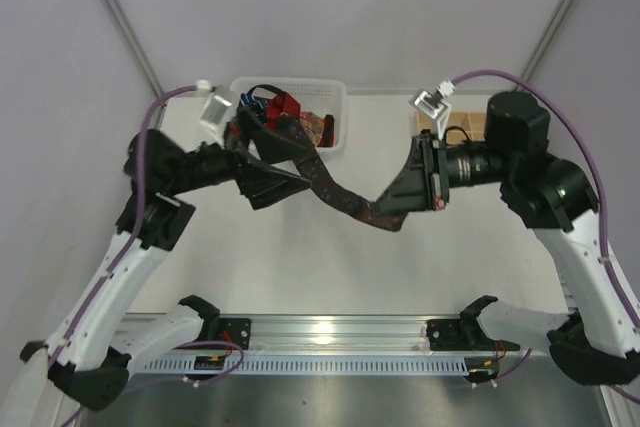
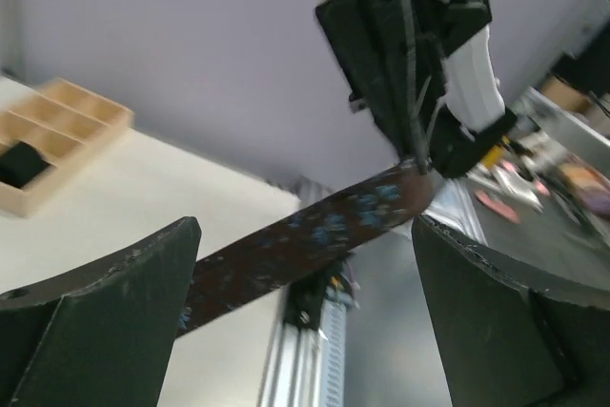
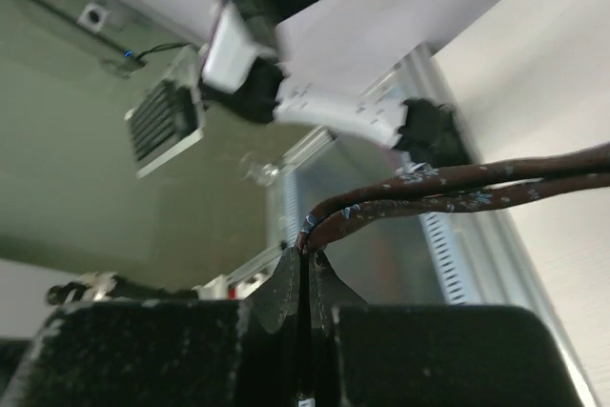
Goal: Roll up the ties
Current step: Move the tie to the center of the board
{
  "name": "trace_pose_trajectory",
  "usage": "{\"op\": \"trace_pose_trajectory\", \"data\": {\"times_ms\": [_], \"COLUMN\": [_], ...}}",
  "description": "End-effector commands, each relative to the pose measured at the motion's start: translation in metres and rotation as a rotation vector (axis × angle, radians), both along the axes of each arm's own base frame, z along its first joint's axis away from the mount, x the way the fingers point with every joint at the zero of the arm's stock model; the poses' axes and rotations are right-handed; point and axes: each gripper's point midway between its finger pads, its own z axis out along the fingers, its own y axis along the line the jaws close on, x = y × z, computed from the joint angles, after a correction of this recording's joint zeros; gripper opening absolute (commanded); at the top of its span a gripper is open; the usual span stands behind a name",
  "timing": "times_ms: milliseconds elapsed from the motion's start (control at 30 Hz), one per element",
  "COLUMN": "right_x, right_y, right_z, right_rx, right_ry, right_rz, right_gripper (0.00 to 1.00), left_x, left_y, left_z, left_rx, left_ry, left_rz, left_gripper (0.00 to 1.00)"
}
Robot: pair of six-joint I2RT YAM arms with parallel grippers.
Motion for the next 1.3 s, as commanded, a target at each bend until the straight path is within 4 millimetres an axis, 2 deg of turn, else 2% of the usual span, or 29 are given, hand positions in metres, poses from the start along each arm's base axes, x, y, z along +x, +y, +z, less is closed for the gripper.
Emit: {"op": "trace_pose_trajectory", "data": {"times_ms": [0, 33, 67, 167, 300, 400, 433, 467, 533, 567, 600, 633, 667, 700, 733, 767, 867, 1000, 1033, 1100, 1267], "right_x": [-0.058, -0.064, -0.067, -0.085, -0.105, -0.118, -0.121, -0.128, -0.135, -0.141, -0.144, -0.147, -0.150, -0.154, -0.156, -0.157, -0.162, -0.164, -0.163, -0.162, -0.157], "right_y": [-0.024, -0.026, -0.026, -0.037, -0.050, -0.059, -0.061, -0.065, -0.069, -0.072, -0.074, -0.076, -0.077, -0.080, -0.080, -0.081, -0.084, -0.085, -0.085, -0.085, -0.084], "right_z": [0.021, 0.022, 0.022, 0.024, 0.023, 0.023, 0.023, 0.024, 0.024, 0.024, 0.026, 0.030, 0.032, 0.034, 0.037, 0.040, 0.050, 0.057, 0.060, 0.061, 0.055], "right_rx": [0.110, 0.117, 0.128, 0.117, 0.099, 0.102, 0.103, 0.113, 0.111, 0.113, 0.113, 0.127, 0.133, 0.140, 0.142, 0.152, 0.180, 0.198, 0.207, 0.209, 0.192], "right_ry": [-0.020, 0.014, 0.010, 0.013, 0.040, 0.064, 0.073, 0.066, 0.094, 0.098, 0.116, 0.102, 0.107, 0.107, 0.123, 0.114, 0.107, 0.093, 0.076, 0.070, 0.061], "right_rz": [0.138, 0.143, 0.153, 0.159, 0.170, 0.164, 0.164, 0.165, 0.180, 0.180, 0.186, 0.188, 0.191, 0.199, 0.200, 0.200, 0.205, 0.201, 0.200, 0.198, 0.164], "right_gripper": [0.00, 0.00, 0.00, 0.00, 0.00, 0.00, 0.00, 0.00, 0.00, 0.00, 0.00, 0.00, 0.00, 0.00, 0.00, 0.00, 0.00, 0.00, 0.00, 0.00, 0.00], "left_x": [-0.045, -0.038, -0.054, -0.069, -0.085, -0.116, -0.125, -0.141, -0.152, -0.161, -0.164, -0.173, -0.178, -0.186, -0.186, -0.193, -0.201, -0.205, -0.208, -0.213, -0.224], "left_y": [-0.023, -0.037, -0.049, -0.072, -0.091, -0.103, -0.104, -0.103, -0.102, -0.100, -0.101, -0.098, -0.098, -0.091, -0.095, -0.096, -0.109, -0.118, -0.128, -0.121, -0.105], "left_z": [0.000, -0.004, -0.007, -0.012, -0.018, -0.017, -0.018, -0.012, -0.013, -0.016, -0.016, -0.017, -0.018, -0.015, -0.019, -0.018, -0.022, -0.016, -0.019, -0.011, -0.008], "left_rx": [0.052, 0.068, 0.076, 0.095, 0.097, 0.092, 0.093, 0.048, 0.012, 0.028, -0.027, -0.009, -0.019, -0.083, -0.068, -0.087, -0.092, -0.112, -0.085, -0.118, -0.134], "left_ry": [-0.120, -0.098, -0.103, -0.102, -0.081, -0.103, -0.073, -0.137, -0.151, -0.053, -0.129, -0.053, -0.050, -0.136, -0.046, -0.033, -0.026, -0.037, -0.029, -0.079, -0.100], "left_rz": [-0.340, -0.387, -0.489, -0.639, -0.786, -0.932, -0.971, -1.018, -1.074, -1.118, -1.136, -1.189, -1.219, -1.242, -1.288, -1.325, -1.377, -1.374, -1.363, -1.351, -1.380], "left_gripper": [1.00, 1.00, 1.00, 1.00, 1.00, 1.00, 1.00, 1.00, 1.00, 1.00, 1.00, 1.00, 1.00, 1.00, 1.00, 1.00, 1.00, 1.00, 1.00, 1.00, 1.00]}}
